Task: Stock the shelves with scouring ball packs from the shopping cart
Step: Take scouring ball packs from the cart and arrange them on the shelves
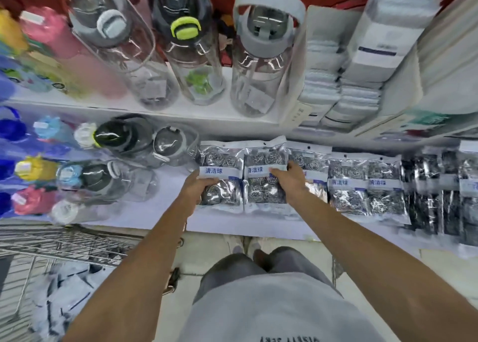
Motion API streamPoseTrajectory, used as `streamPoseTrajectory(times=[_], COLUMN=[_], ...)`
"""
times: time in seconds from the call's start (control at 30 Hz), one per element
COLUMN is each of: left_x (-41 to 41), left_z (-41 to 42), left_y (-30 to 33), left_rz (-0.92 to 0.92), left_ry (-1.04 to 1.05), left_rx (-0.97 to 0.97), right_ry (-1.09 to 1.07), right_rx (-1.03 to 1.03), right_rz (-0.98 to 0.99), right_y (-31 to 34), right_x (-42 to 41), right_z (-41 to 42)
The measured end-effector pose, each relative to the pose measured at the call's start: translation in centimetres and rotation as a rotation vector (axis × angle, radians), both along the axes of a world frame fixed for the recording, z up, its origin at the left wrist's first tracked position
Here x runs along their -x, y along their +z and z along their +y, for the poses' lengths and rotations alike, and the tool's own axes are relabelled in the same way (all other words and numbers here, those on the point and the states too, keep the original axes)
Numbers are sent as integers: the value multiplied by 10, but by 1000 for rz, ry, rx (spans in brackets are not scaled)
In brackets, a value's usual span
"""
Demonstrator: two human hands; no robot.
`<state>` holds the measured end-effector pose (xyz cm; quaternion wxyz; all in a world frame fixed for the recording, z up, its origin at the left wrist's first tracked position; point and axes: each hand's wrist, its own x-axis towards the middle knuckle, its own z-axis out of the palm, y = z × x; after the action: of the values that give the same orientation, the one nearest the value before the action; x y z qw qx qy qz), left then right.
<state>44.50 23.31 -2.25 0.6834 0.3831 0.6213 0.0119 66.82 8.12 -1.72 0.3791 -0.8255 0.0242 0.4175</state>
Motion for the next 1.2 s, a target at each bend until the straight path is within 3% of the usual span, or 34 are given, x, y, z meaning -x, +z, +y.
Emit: streamPoseTrajectory(times=[0.23,0.47,0.67,0.97,1.2], left_x=[-8,1,21,97,196], left_z=[-2,-7,-23,-91,-192], left_y=[-5,-1,25,75,96], left_rz=[27,48,41,326,600], left_ry=[-12,-113,-165,-333,-197], left_rx=[-166,-260,-297,-649,-774], right_ry=[7,212,510,1183,1574], right_rx=[94,130,128,-38,-249], right_rz=[-113,-197,-412,-735,-799], right_y=[-5,13,37,91,99], right_x=[3,2,16,73,159], right_z=[8,-5,-37,-48,-41])
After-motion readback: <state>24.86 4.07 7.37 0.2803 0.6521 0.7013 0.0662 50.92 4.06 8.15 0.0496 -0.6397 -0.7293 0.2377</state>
